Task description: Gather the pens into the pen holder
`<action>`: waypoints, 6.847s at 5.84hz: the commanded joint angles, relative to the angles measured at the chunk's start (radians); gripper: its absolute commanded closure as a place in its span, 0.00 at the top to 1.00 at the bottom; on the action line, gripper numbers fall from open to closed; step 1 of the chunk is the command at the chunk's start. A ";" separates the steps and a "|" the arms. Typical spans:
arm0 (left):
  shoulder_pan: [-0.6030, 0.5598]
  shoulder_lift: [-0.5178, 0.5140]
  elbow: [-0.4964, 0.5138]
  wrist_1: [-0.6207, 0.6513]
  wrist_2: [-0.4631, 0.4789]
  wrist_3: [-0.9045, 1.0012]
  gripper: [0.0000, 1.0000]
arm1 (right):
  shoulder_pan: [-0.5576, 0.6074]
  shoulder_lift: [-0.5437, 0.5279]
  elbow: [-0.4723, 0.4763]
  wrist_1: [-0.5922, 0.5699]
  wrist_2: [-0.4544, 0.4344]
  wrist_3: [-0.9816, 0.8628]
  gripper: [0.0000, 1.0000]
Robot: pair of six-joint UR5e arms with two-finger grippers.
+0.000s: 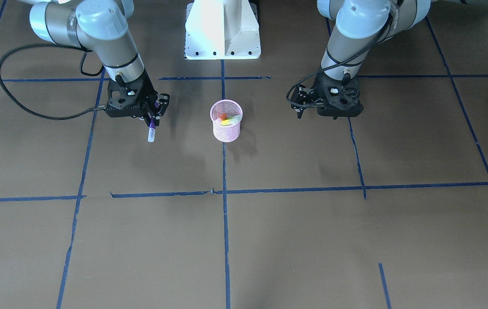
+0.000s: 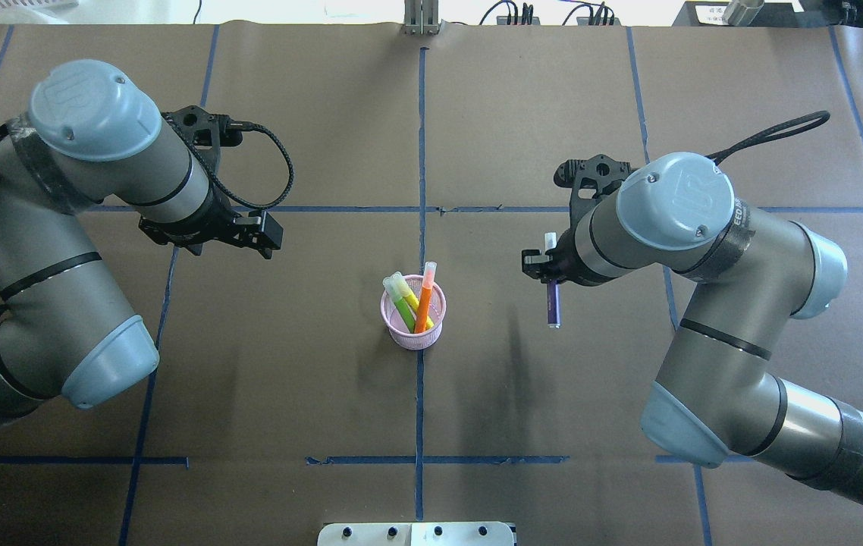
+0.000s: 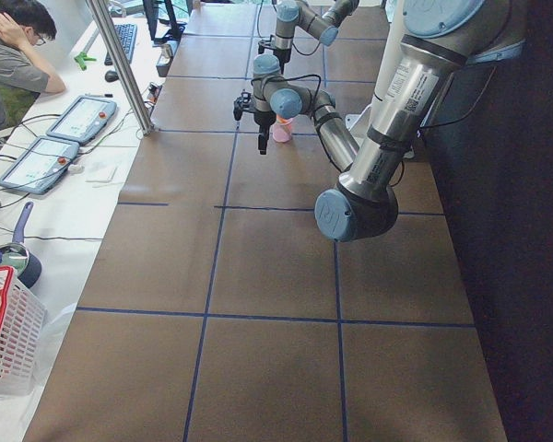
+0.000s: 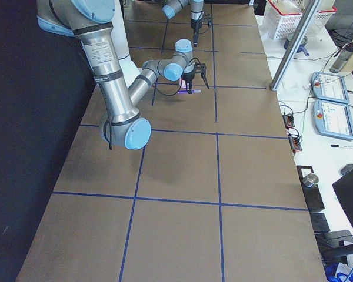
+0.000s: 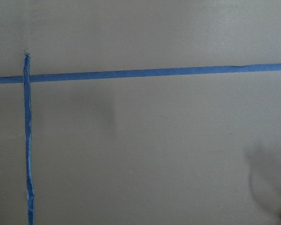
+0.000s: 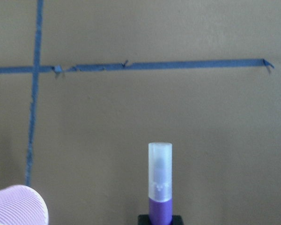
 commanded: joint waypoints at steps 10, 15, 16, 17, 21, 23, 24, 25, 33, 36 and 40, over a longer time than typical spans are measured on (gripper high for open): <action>0.006 -0.006 0.022 0.006 -0.006 -0.002 1.00 | -0.425 0.239 -0.167 0.008 -1.085 0.308 0.09; 0.005 -0.007 0.018 0.006 -0.006 0.000 1.00 | -0.346 0.244 -0.072 -0.040 -0.812 0.299 1.00; 0.005 -0.006 0.012 0.008 -0.005 0.004 1.00 | -0.267 0.252 -0.045 -0.141 -0.581 0.231 1.00; 0.003 -0.004 0.009 0.009 -0.005 0.010 1.00 | -0.167 0.252 -0.043 -0.183 -0.339 0.162 1.00; -0.124 0.078 -0.001 0.012 -0.046 0.247 1.00 | 0.223 0.166 -0.105 -0.312 0.301 -0.370 1.00; -0.342 0.193 0.027 0.012 -0.150 0.607 1.00 | 0.417 0.016 -0.101 -0.334 0.373 -0.733 1.00; -0.462 0.265 0.069 0.009 -0.193 0.811 1.00 | 0.519 -0.088 -0.090 -0.331 0.401 -0.938 1.00; -0.592 0.307 0.137 0.009 -0.239 1.002 1.00 | 0.627 -0.204 -0.090 -0.325 0.435 -1.165 1.00; -0.870 0.537 0.220 -0.038 -0.319 1.207 1.00 | 0.971 -0.607 -0.103 -0.202 0.493 -1.559 1.00; -0.870 0.536 0.197 -0.037 -0.310 1.215 1.00 | 0.971 -0.609 -0.103 -0.202 0.493 -1.559 1.00; -0.870 0.543 0.190 -0.035 -0.319 1.216 1.00 | 0.969 -0.610 -0.106 -0.203 0.495 -1.559 1.00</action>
